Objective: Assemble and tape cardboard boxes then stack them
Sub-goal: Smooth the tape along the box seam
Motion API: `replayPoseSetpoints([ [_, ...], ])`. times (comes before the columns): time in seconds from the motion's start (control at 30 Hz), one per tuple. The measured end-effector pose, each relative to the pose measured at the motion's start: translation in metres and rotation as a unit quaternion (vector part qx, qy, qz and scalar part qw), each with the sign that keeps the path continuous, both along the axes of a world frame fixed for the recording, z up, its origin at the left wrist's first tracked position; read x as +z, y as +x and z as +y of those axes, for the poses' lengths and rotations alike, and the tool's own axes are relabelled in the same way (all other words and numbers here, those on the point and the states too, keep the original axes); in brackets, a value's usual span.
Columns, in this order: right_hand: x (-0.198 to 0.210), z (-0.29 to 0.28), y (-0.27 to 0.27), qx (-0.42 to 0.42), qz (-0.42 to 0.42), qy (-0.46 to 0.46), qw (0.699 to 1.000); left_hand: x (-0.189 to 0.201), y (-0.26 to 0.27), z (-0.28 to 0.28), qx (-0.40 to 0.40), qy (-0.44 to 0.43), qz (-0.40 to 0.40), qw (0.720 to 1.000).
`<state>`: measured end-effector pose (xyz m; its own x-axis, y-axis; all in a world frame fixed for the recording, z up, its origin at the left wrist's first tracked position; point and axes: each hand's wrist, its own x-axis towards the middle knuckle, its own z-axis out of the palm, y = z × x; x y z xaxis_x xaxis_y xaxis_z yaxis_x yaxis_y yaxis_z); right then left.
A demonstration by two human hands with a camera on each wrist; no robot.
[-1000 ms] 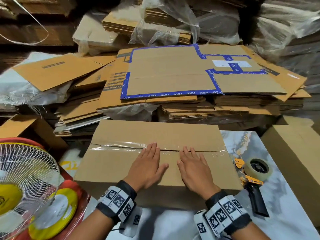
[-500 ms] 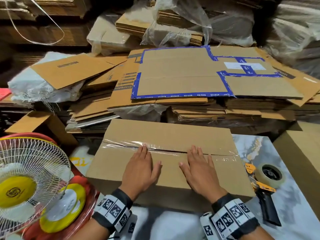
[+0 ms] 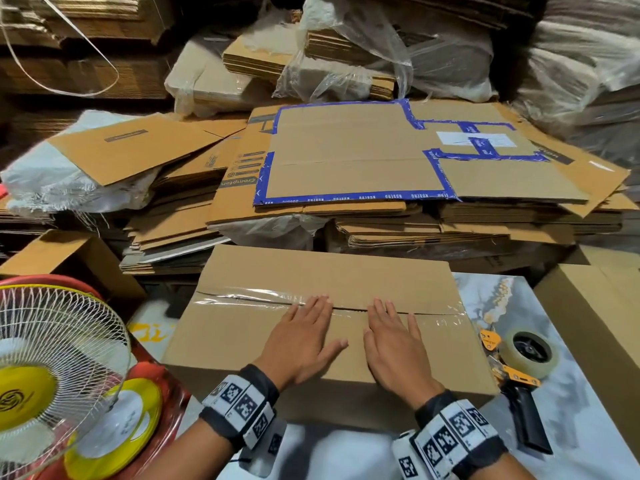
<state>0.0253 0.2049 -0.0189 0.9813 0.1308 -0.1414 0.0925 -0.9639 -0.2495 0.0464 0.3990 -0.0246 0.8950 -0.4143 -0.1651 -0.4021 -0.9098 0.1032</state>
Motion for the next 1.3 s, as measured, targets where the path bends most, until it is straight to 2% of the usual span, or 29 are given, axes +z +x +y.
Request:
replayPoseSetpoints([
  [0.1,0.0,0.0,0.0,-0.008,-0.005,0.013,1.0,-0.004,-0.002,-0.004,0.098,0.02,0.008,0.995],
  [0.13,0.0,0.0,0.0,-0.008,-0.005,0.012,1.0,-0.006,-0.002,-0.007,0.103,0.025,0.012,0.994],
  [0.3,0.001,-0.002,0.0,0.003,0.007,0.003,1.0,0.0,0.006,0.005,0.017,0.006,0.023,1.0],
  [0.47,-0.002,-0.005,0.002,0.005,0.016,0.013,1.0,-0.005,0.006,0.047,0.123,0.004,0.003,0.992],
  [0.6,-0.006,-0.013,0.007,0.019,0.011,0.003,1.0,-0.007,0.002,0.039,0.171,0.0,0.01,0.985],
  [0.67,-0.004,-0.027,0.014,0.024,0.009,0.008,1.0,-0.003,-0.003,0.027,0.158,-0.001,0.02,0.987],
  [0.77,0.001,-0.04,0.022,0.017,0.014,-0.005,1.0,0.0,-0.008,0.017,0.084,-0.001,0.03,0.996],
  [0.83,0.005,-0.031,0.021,0.018,0.012,-0.001,1.0,0.0,-0.008,0.018,0.054,-0.006,0.033,0.998],
  [0.97,0.009,0.002,0.012,0.083,0.003,0.012,0.996,-0.001,-0.007,0.025,0.037,-0.008,0.02,0.999],
  [1.03,0.005,0.006,0.01,0.084,0.01,0.008,0.996,-0.003,-0.007,0.037,0.08,-0.005,0.011,0.997],
  [1.17,0.0,-0.006,0.008,0.051,0.005,0.002,0.999,-0.005,-0.008,0.069,0.233,0.005,-0.015,0.972],
  [1.3,-0.004,-0.006,0.009,0.04,0.001,-0.018,0.999,-0.007,-0.005,0.062,0.247,0.016,-0.005,0.969],
])
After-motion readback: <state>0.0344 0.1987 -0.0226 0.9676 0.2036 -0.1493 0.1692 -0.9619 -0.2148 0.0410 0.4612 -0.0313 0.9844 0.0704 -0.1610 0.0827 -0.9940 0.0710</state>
